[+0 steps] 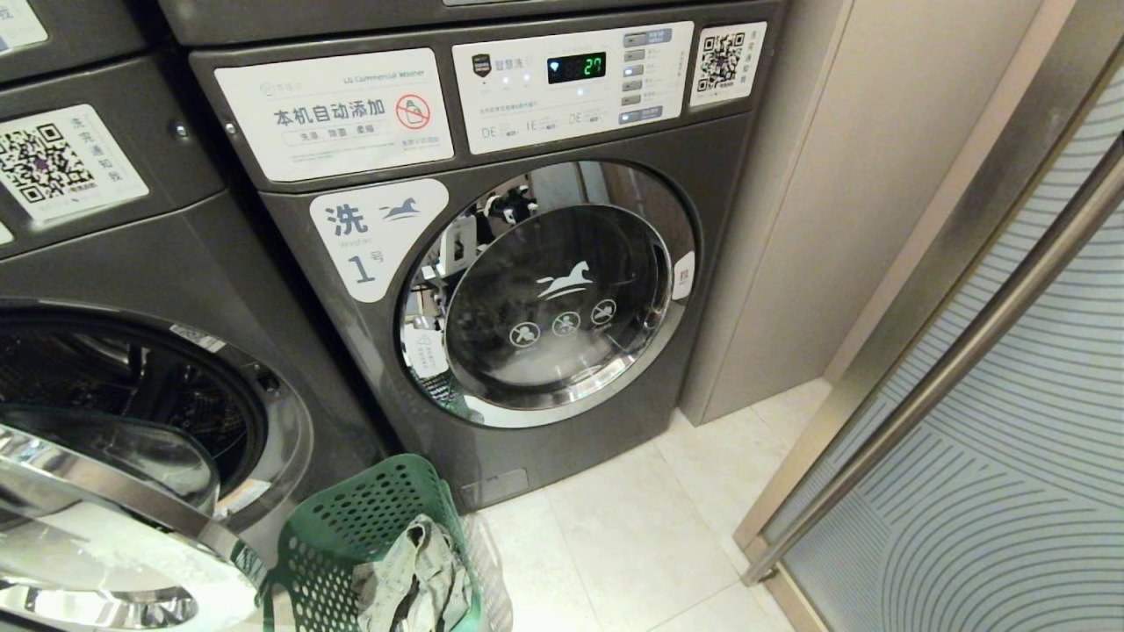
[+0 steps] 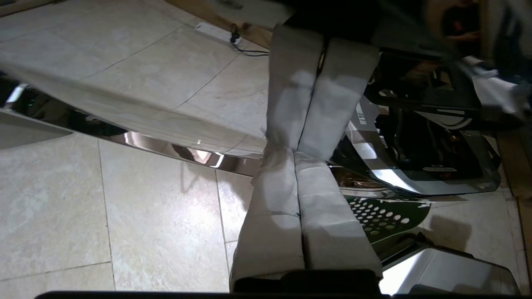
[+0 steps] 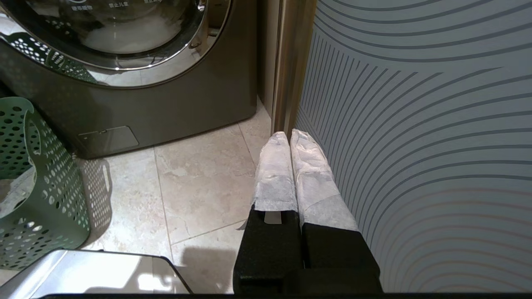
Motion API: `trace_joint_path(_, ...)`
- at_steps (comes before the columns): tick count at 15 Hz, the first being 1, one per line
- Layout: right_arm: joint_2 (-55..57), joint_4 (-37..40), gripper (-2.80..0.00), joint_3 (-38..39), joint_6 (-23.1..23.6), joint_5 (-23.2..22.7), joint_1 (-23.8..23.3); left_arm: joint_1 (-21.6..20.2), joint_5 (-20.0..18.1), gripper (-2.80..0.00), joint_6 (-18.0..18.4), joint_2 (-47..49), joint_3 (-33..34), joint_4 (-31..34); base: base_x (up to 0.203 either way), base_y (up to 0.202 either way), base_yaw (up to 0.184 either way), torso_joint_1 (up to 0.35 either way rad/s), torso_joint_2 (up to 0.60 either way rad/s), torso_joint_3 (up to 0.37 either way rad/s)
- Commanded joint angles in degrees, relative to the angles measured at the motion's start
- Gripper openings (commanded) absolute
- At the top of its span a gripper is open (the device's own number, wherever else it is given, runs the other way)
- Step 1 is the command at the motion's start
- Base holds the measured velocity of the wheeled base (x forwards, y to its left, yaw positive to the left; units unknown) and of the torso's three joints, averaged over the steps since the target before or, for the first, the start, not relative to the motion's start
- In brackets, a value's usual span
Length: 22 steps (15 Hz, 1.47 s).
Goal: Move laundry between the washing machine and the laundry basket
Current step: Close the washing machine door with the left hand
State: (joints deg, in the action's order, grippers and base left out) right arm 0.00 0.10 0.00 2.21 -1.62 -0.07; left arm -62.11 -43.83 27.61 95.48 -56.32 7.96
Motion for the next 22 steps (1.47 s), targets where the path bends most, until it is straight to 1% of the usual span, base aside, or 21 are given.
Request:
trace_joint_path(1, 0.1, 0.0, -2.8, 0.0, 0.1, 0.0, 0.0, 3.1, -0.5, -2.8, 1.8, -1.8, 3.0, -0.3, 0.0, 0.0, 0.0, 0.0, 0.0, 0.0)
trace_joint_path(2, 0.0, 0.0, -2.8, 0.0, 0.1, 0.0, 0.0, 4.4, -0.8, -2.8, 4.5, -2.4, 5.0, -0.6, 0.0, 0.0, 0.0, 0.0, 0.0, 0.0)
trace_joint_path(4, 0.1, 0.0, -2.8, 0.0, 0.0, 0.0, 0.0, 6.3, -1.2, -2.8, 12.0, -3.4, 8.8, -0.7, 0.0, 0.0, 0.0, 0.0, 0.0, 0.0)
trace_joint_path(5, 0.0, 0.0, -2.8, 0.0, 0.1, 0.0, 0.0, 6.9, -1.9, -2.8, 15.6, -4.1, 10.8, -0.8, 0.0, 0.0, 0.0, 0.0, 0.0, 0.0)
trace_joint_path(6, 0.0, 0.0, -2.8, 0.0, 0.1, 0.0, 0.0, 7.4, -2.3, -2.8, 18.4, -4.7, 12.5, -0.8, 0.0, 0.0, 0.0, 0.0, 0.0, 0.0)
trace_joint_path(7, 0.0, 0.0, -2.8, 0.0, 0.1, 0.0, 0.0, 8.0, -2.7, -2.8, 20.7, -5.2, 14.0, -0.8, 0.0, 0.0, 0.0, 0.0, 0.0, 0.0)
trace_joint_path(9, 0.0, 0.0, -2.8, 0.0, 0.1, 0.0, 0.0, 9.7, -3.6, -2.8, 23.6, -5.7, 15.7, -0.8, 0.0, 0.0, 0.0, 0.0, 0.0, 0.0)
trace_joint_path(11, 0.0, 0.0, -2.8, 0.0, 0.0, 0.0, 0.0, 12.0, -4.0, -2.8, 24.8, -6.0, 17.0, -2.1, 0.0, 0.0, 0.0, 0.0, 0.0, 0.0)
trace_joint_path(16, 0.0, 0.0, -2.8, 0.0, 0.0, 0.0, 0.0, 17.0, -3.8, -2.8, 25.4, -5.2, 17.5, -3.3, 0.0, 0.0, 0.0, 0.0, 0.0, 0.0)
trace_joint_path(19, 0.0, 0.0, -2.8, 0.0, 0.1, 0.0, 0.0, 18.7, -3.7, -2.8, 25.5, -3.9, 17.2, -3.5, 0.0, 0.0, 0.0, 0.0, 0.0, 0.0)
trace_joint_path(21, 0.0, 0.0, -2.8, 0.0, 0.1, 0.0, 0.0, 19.7, -3.3, -2.8, 25.7, -1.7, 17.3, -7.1, 0.0, 0.0, 0.0, 0.0, 0.0, 0.0)
trace_joint_path(22, 0.0, 0.0, -2.8, 0.0, 0.0, 0.0, 0.0, 20.3, -2.4, -2.8, 25.7, -0.3, 17.3, -9.2, 0.0, 0.0, 0.0, 0.0, 0.0, 0.0)
